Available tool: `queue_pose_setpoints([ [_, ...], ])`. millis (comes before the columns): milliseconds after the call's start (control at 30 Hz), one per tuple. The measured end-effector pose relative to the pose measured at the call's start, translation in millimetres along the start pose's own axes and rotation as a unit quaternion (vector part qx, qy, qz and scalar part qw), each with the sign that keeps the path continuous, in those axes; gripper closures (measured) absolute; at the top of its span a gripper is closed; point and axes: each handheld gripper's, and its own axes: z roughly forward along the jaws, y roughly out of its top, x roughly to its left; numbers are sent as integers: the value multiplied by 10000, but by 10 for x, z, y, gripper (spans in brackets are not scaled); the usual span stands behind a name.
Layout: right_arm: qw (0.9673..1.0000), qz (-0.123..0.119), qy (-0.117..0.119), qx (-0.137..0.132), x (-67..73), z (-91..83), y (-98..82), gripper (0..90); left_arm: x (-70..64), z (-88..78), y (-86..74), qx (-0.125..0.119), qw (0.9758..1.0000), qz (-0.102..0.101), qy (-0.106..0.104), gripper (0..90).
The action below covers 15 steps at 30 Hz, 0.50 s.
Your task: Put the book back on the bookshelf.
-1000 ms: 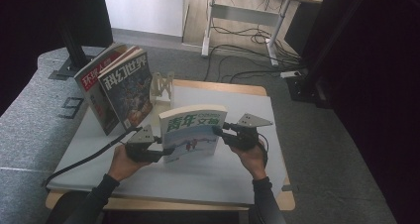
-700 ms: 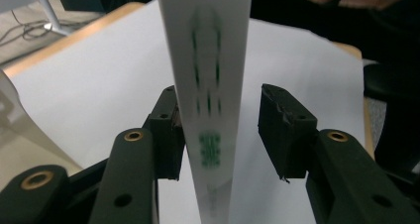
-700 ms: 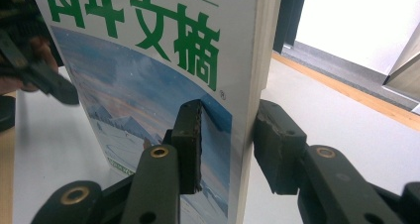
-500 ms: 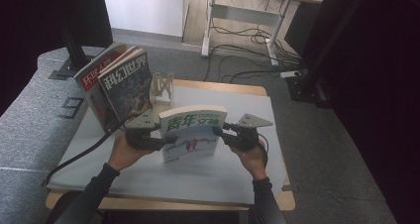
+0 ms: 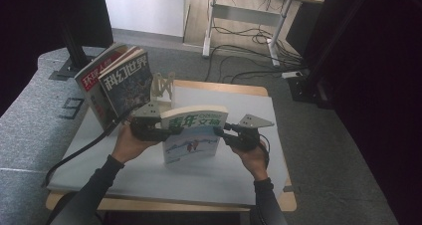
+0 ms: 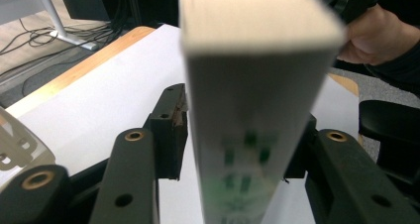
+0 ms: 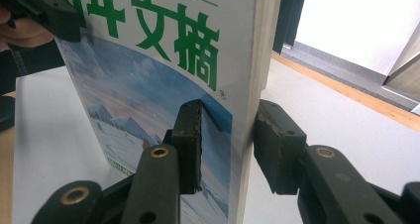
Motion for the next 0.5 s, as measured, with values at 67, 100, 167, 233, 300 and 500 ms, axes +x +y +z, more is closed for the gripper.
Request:
queue_pose_setpoints([
  [67, 10000, -4, -6, 0, 0, 1, 1, 631, 2, 8, 36, -2, 10000, -32, -47, 571],
  [100, 10000, 3, -9, 1, 0, 2, 2, 631, 1, 14, 53, 23, 10000, -34, -42, 578],
  [167, 10000, -6, -14, 8, 1, 4, 4, 630, -18, 39, 97, 142, 9999, 53, 74, 634],
  [233, 10000, -7, -11, 11, 0, 4, 4, 629, -27, 41, 112, 171, 9997, 106, 140, 661],
  [300, 10000, -8, -4, 8, -3, 3, 2, 622, -24, 39, 121, 196, 9997, 66, 89, 708],
  [500, 9999, 17, -90, 67, -25, -2, -20, 562, -43, 34, 121, 212, 9997, 108, 3, 732],
])
